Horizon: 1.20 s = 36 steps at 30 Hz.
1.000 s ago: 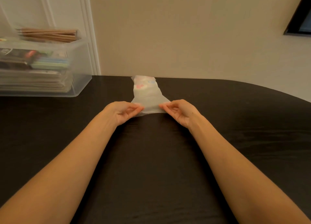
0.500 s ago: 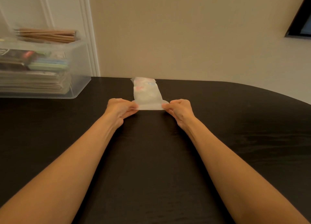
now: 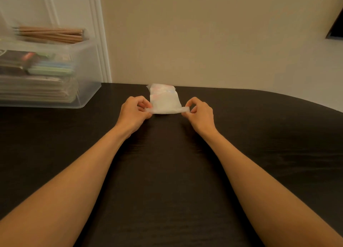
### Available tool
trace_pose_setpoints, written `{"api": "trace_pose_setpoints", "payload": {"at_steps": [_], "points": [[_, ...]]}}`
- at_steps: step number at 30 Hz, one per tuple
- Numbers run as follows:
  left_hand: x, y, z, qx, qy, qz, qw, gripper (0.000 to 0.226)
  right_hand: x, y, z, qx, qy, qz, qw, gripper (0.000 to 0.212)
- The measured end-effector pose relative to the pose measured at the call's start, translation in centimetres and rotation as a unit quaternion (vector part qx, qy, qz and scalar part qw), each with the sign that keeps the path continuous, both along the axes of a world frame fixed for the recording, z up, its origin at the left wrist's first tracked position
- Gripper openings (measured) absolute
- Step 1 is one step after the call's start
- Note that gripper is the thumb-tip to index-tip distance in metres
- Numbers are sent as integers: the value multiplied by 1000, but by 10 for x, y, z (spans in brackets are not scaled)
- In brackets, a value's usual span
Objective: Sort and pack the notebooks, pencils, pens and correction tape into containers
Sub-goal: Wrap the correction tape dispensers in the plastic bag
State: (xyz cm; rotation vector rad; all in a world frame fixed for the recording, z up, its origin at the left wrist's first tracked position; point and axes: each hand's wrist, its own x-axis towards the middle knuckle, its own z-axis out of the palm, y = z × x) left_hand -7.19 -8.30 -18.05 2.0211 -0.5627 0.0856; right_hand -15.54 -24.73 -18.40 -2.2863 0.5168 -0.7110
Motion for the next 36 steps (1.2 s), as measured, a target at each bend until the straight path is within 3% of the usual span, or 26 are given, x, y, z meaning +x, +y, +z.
{"api": "trace_pose_setpoints", "payload": {"at_steps": [4, 7, 9, 12, 14, 18, 21, 23, 25, 28, 30, 33, 36], "points": [[2, -1, 7, -12, 17, -26, 999, 6, -2, -3, 5, 123, -1, 51, 991, 20], [0, -2, 11, -75, 127, -70, 987, 12, -5, -3, 9, 287, -29, 100, 952, 29], [-1, -2, 15, -152, 227, -99, 957, 11, -5, -3, 12, 359, -49, 113, 925, 23], [-2, -3, 18, -253, 337, -102, 901, 23, -4, -6, 12, 374, -47, 100, 921, 19], [1, -4, 18, -242, 338, -67, 907, 10, -2, -9, 9, 334, -27, 99, 937, 11], [7, -3, 15, -172, 295, -64, 938, 1, 2, -12, 7, 287, -17, 91, 953, 13], [12, 0, 15, -103, 217, -94, 966, 14, 5, -14, 6, 230, -7, 85, 969, 35], [15, 0, 14, -35, 142, -101, 984, 22, 8, -15, 4, 160, 7, 92, 983, 42], [19, -2, 13, 27, 68, -106, 992, 29, 12, -15, 2, 50, 23, 96, 994, 35], [24, -6, 8, 120, -77, -112, 983, 35, 20, -15, 1, -157, 30, 64, 985, 15], [26, -7, 4, 139, -149, -111, 973, 29, 23, -15, 0, -243, 23, 48, 969, 9], [29, -11, 0, 134, -232, -102, 958, 15, 28, -16, -2, -314, 24, 40, 948, 12], [29, -16, -3, 154, -297, -110, 936, 13, 32, -16, -1, -293, 21, 12, 956, 13]]}}
